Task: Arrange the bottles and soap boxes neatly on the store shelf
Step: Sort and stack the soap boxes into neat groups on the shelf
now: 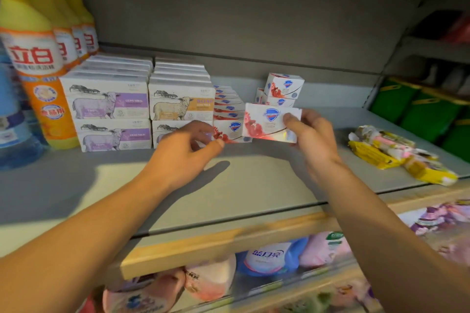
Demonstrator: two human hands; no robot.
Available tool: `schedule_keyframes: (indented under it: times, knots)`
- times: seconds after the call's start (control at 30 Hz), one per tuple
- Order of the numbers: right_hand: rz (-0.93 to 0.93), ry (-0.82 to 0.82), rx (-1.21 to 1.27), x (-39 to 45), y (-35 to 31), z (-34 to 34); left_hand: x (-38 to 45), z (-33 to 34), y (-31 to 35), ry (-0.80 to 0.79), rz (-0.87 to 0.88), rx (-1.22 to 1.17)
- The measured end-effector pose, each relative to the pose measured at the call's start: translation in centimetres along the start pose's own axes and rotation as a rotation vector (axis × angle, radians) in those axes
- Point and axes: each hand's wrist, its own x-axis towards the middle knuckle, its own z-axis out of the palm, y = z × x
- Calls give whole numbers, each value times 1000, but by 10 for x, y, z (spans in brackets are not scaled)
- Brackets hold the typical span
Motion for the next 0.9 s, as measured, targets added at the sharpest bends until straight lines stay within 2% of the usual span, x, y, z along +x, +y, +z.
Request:
schedule_keyframes:
  times: [0.1, 0.17, 0.33, 0.43, 0.57, 0.73, 0.9]
  knots:
    - [-43, 6, 39, -25, -9, 10, -5, -3, 2, -5, 4, -61]
    - [15, -23, 113, -36, -9, 16, -6, -4, 3, -18, -5, -132]
    - [144, -255, 164, -56, 1, 39, -5, -6, 2, -90, -77, -446]
    - [119, -316, 142, -59, 8, 45, -3, -8, 1, -130, -191, -632]
    - [21, -517, 118, -61, 15, 36, 1, -9, -3, -94, -315, -748]
    - [21, -407, 109, -57, 22, 40, 4, -9, -7, -127, -332, -818]
    - [158, -251, 83, -53, 18, 42, 0, -9, -13, -299, -124, -903]
